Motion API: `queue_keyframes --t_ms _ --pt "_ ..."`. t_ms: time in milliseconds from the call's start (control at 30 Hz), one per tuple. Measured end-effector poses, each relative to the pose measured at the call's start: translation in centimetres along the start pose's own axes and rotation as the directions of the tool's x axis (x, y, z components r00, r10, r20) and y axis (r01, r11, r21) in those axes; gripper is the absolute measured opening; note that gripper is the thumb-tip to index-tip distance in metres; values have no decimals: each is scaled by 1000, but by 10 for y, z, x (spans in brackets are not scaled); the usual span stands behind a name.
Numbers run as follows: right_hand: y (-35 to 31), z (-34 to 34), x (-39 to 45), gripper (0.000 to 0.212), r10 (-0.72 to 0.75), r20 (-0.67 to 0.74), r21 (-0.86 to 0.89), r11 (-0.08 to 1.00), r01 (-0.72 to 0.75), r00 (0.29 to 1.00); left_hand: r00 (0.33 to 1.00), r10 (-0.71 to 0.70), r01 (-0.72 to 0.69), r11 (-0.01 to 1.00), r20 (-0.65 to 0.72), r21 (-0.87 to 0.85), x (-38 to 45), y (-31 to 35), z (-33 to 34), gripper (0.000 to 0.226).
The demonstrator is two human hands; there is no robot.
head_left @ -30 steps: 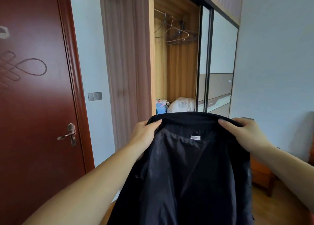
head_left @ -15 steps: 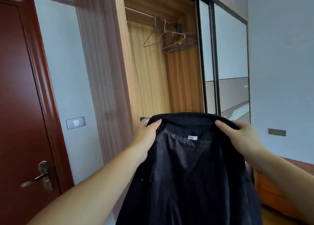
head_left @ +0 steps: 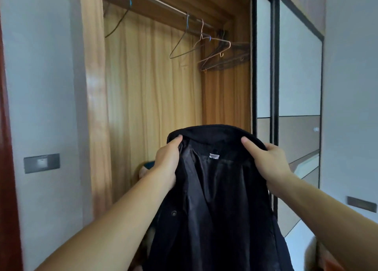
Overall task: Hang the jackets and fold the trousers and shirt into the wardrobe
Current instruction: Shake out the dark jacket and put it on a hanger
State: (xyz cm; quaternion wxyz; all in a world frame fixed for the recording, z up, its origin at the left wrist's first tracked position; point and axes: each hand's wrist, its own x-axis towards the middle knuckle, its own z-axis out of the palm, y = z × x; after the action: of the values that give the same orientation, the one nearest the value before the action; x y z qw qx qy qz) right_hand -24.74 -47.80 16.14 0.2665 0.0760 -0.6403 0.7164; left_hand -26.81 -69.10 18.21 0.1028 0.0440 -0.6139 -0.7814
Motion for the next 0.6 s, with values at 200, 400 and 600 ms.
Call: queue_keyframes --t_ms 200,400,600 --pt "65 22 110 18 -4 73 -22 1000 6 997 998 -17 23 994 56 -110 113 -31 50 25" --pt "92 26 199 18 -53 101 6 999 53 993 999 11 -7 997 45 -82 189 -29 84 31" --pt "109 39 277 21 -55 199 105 994 35 978 994 87 -89 996 -71 -22 233 -11 100 26"
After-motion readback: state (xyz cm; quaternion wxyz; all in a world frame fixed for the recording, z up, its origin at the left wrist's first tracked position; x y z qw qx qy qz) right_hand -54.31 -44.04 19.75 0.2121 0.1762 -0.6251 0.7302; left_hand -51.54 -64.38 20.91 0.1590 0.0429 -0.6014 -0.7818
